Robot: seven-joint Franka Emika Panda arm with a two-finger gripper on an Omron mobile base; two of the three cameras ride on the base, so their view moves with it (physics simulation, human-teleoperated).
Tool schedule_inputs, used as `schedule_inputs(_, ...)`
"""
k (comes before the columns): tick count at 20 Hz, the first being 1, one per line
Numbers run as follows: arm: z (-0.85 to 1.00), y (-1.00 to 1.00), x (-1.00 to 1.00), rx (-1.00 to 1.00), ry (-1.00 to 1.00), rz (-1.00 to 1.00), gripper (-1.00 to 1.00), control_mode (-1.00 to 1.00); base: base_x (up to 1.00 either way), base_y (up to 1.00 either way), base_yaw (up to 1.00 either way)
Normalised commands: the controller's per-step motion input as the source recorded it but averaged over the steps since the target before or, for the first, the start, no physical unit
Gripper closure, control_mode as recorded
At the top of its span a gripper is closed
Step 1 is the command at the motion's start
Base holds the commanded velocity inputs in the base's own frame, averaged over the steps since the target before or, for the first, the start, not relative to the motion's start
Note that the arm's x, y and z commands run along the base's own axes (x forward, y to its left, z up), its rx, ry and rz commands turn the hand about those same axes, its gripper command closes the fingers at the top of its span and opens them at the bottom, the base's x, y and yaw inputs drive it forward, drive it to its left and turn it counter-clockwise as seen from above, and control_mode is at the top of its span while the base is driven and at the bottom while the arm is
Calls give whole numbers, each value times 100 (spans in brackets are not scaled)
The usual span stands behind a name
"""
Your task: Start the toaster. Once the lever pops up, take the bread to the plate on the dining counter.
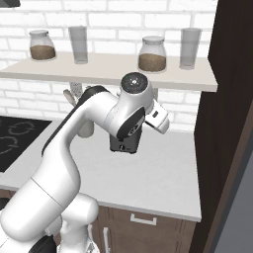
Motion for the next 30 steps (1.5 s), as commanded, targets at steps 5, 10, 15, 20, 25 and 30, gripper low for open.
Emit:
schedule_inputs(5,0,0,0,0,0,0,-100,-100,0,0,0)
schedule_inputs(10,0,0,0,0,0,0,-100,-100,0,0,0)
schedule_inputs(15,0,0,0,0,0,0,-100,-100,0,0,0)
schedule_inputs(20,0,0,0,0,0,0,-100,-100,0,0,0)
schedule_inputs(25,0,0,0,0,0,0,-100,-100,0,0,0)
schedule_inputs(30,0,0,0,0,0,0,-100,-100,0,0,0)
